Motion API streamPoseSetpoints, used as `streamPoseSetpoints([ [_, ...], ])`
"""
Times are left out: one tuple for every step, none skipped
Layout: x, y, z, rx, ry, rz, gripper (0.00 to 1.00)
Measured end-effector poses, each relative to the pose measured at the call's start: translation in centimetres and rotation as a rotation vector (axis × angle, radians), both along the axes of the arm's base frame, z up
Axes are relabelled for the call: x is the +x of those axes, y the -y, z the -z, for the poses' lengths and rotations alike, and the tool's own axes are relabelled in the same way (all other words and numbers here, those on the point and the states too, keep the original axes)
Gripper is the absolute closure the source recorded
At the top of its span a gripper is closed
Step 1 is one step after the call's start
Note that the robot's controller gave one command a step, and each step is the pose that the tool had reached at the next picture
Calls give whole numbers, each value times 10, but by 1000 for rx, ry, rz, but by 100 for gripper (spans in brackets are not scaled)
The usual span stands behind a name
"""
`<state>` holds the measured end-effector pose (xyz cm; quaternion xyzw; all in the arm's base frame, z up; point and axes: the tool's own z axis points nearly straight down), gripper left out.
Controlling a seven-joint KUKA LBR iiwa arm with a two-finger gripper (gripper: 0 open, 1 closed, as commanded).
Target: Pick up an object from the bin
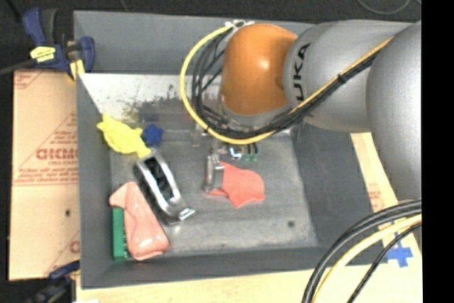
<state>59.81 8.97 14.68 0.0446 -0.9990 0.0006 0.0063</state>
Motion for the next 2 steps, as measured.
streamPoseSetpoints([
  [-2, 32, -15, 4, 29, -156, 0],
  [-9, 49, 18, 3, 13, -139, 0],
])
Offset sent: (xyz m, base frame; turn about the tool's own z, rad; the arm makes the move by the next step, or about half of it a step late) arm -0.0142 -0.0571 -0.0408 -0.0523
